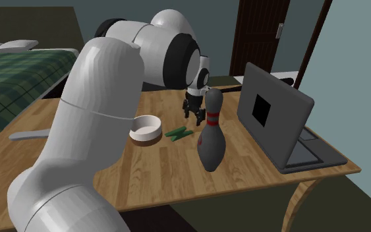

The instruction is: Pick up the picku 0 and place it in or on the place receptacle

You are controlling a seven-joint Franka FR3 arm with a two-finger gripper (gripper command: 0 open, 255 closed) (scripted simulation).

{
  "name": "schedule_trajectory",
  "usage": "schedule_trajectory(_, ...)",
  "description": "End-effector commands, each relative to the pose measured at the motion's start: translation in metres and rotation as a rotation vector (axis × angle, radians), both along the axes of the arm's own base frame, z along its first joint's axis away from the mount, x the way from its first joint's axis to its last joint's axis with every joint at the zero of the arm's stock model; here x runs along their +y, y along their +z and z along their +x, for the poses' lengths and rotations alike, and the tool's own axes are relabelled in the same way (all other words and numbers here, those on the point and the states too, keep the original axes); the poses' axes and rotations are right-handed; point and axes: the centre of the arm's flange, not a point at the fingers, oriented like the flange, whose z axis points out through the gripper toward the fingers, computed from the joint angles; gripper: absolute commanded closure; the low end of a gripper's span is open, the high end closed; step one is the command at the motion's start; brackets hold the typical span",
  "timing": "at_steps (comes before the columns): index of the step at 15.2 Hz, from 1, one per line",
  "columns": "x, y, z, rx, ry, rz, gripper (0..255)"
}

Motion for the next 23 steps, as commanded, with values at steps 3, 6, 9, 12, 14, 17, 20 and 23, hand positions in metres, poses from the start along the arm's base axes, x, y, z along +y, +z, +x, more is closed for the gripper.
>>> schedule_trajectory(3,0.000,0.000,0.000,0.000,0.000,0.000,255)
schedule_trajectory(6,0.000,0.000,0.000,0.000,0.000,0.000,255)
schedule_trajectory(9,0.000,0.000,0.000,0.000,0.000,0.000,255)
schedule_trajectory(12,0.003,-0.001,-0.015,-0.015,-0.017,-0.004,0)
schedule_trajectory(14,0.010,-0.005,-0.045,-0.045,-0.050,-0.011,0)
schedule_trajectory(17,0.022,-0.012,-0.090,-0.089,-0.101,-0.021,0)
schedule_trajectory(20,0.024,-0.024,-0.095,-0.094,-0.107,-0.022,0)
schedule_trajectory(23,0.024,-0.039,-0.095,-0.094,-0.107,-0.022,0)
